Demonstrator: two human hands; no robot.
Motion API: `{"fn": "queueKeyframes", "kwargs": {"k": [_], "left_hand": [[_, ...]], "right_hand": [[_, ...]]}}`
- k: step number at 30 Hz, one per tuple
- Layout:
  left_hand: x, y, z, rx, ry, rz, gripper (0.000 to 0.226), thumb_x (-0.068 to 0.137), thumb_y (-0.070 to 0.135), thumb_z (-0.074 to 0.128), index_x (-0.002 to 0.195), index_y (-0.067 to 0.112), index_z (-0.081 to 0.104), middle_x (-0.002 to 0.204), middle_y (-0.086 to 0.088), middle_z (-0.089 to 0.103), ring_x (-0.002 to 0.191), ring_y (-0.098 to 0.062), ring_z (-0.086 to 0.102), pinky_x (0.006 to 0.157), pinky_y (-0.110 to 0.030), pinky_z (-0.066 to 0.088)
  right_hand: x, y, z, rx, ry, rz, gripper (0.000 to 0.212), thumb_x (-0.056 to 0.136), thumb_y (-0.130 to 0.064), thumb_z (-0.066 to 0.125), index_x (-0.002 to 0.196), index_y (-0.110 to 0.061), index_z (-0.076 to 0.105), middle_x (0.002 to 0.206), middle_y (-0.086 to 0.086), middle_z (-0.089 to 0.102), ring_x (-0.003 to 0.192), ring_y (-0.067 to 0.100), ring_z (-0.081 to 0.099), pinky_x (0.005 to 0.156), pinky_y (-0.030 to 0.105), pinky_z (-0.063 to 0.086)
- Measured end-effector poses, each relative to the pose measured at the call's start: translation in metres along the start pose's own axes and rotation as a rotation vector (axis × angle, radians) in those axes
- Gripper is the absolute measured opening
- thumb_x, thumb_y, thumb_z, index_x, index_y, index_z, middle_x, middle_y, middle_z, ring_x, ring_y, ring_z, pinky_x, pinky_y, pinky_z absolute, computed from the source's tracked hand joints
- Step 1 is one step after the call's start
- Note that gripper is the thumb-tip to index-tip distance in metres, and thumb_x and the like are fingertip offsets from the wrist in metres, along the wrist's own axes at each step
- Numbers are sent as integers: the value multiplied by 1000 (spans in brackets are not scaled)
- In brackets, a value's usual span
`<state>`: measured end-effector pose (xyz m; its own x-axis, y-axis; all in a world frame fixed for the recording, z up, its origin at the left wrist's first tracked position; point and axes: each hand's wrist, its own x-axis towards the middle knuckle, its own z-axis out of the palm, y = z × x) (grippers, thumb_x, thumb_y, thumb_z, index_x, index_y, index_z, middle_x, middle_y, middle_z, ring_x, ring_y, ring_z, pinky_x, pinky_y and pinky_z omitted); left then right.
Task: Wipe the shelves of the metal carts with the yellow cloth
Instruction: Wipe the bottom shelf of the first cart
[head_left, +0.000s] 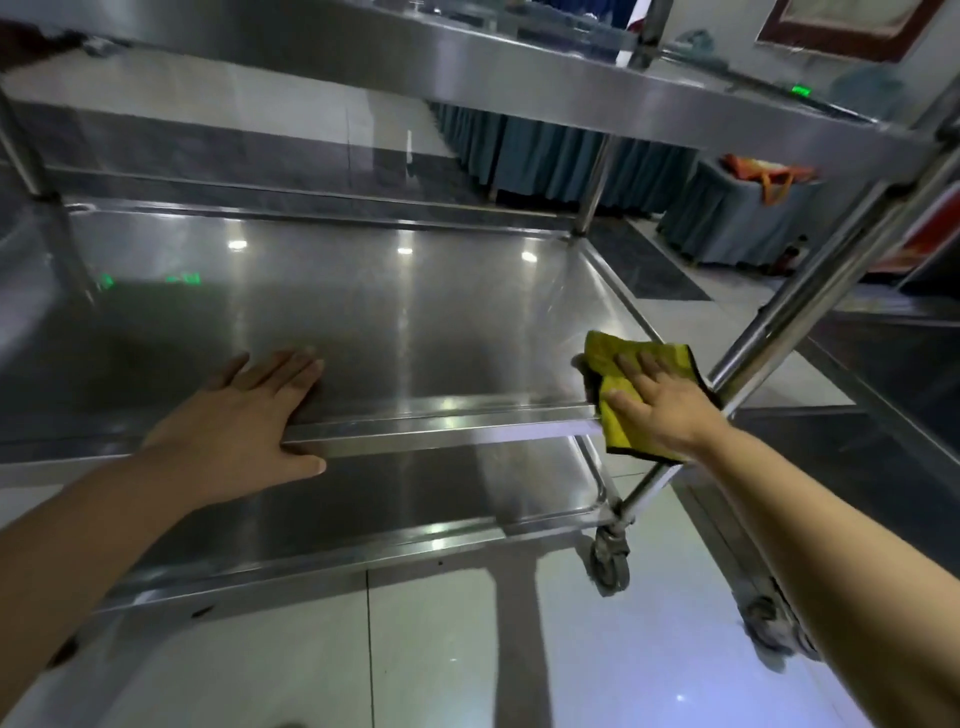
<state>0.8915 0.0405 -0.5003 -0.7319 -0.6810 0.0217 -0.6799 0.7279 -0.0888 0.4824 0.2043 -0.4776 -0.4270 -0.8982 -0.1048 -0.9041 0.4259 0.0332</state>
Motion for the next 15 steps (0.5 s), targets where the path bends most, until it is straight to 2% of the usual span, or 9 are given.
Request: {"fn": "queueKeyframes", "kwargs": {"k": [1,2,3,4,6,7,8,15], "left_hand": [[1,3,0,-12,6,-2,115,56,82,9,151,20,-9,154,8,-16,145,-10,-8,114,-29,-6],[1,5,0,-22,12,-3,115,56,81,9,151,19,-8,157,5,-12,146,-11,-7,114,-29,-6],[2,8,0,-28,18,-2,115,56,81,9,151,18,-8,159,2,-9,146,-11,-6,115,-28,-5],[3,10,1,-31,22,0,115,57,81,9,151,18,-9,159,2,-10,146,-11,-6,115,-28,-5],[5,11,3,-30,27,-1,114,57,80,8,151,17,-10,158,1,-11,146,-11,-6,115,-28,-5],[6,11,3,-24,29,-2,114,57,80,8,151,17,-11,158,1,-12,146,-11,-7,115,-28,-5],[7,11,4,-17,30,-2,115,57,80,7,151,17,-11,158,1,-12,146,-11,-7,115,-28,-5],[8,11,6,-20,15,2,115,58,81,11,152,16,-6,159,1,-6,146,-12,-4,116,-30,-2]], "right_hand": [[5,5,-1,-30,-47,48,92,82,-81,2,155,-25,10,162,6,7,149,22,1,118,34,2],[13,11,1,-59,-72,72,113,63,-90,-16,154,-28,10,162,7,5,149,25,-1,119,38,1],[20,12,2,-82,-87,95,129,47,-93,-27,154,-31,10,162,7,3,148,29,-2,119,43,2],[27,10,3,-75,-94,120,129,46,-94,-26,154,-32,9,162,8,2,148,32,-1,119,46,4],[30,-11,1,-37,-93,144,95,77,-86,0,154,-31,3,162,9,-2,148,33,-1,119,46,4],[29,-28,-2,-27,-96,123,80,89,-74,13,154,-29,0,161,9,-4,148,33,-2,120,44,3],[30,-46,-3,-17,-106,83,75,94,-66,21,154,-28,-3,161,9,-6,148,32,-4,120,43,2],[45,-189,-6,2,-90,-260,69,97,-59,23,153,-30,-5,160,8,-13,147,32,-13,117,44,-7]]}}
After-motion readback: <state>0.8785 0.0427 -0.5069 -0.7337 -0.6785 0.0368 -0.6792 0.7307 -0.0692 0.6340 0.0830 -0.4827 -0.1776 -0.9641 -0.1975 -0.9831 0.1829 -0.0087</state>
